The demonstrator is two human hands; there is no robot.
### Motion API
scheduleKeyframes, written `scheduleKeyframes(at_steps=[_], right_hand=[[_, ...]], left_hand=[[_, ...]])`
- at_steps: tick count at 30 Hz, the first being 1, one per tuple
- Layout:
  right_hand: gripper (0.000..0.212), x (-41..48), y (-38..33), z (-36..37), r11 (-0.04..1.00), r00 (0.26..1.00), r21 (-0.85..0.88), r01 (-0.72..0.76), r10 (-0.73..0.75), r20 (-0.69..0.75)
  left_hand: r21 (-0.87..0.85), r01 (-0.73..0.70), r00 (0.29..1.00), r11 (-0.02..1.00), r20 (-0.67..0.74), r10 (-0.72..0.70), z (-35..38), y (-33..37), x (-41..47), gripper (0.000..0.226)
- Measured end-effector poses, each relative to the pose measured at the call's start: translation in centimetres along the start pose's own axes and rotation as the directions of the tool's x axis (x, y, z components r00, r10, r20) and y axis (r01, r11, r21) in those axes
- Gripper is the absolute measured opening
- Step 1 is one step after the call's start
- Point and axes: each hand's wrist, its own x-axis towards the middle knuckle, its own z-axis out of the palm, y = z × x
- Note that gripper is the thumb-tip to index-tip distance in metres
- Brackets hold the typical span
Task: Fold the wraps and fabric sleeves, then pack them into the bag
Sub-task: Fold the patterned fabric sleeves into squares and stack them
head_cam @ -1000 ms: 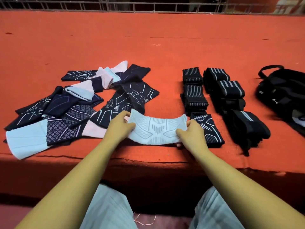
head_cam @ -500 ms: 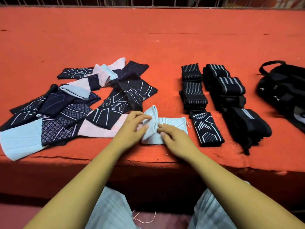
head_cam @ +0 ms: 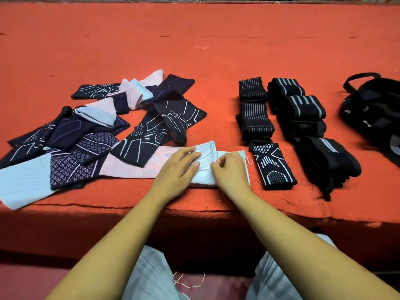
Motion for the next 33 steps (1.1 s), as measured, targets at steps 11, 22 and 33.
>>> scheduleKeyframes(at_steps=[11, 22, 33], right_hand=[[0.04, -1.2, 1.0, 0.8, 0.95, 0.969, -0.197, 0.242, -0.247, -0.002], [0.023, -1.2, 1.2, 0.0, 0.795, 0.92, -0.523, 0.307, -0.388, -0.049], [0.036, -1.3, 0.6, 0.3, 0.882, 0.929, -0.295, 0.367, -0.334, 0.158]], left_hand=[[0.17, -0.007, 1.0, 0.985, 0.026, 0.003, 0.3, 0.3, 0.2, 0.065], [0.061, 0.065, 0.998, 0.996, -0.002, -0.065, 0.2, 0.2, -0.1, 0.062], [-0.155, 0.17, 0.981, 0.973, -0.071, -0.182, 0.0, 1.0, 0.6, 0.043]])
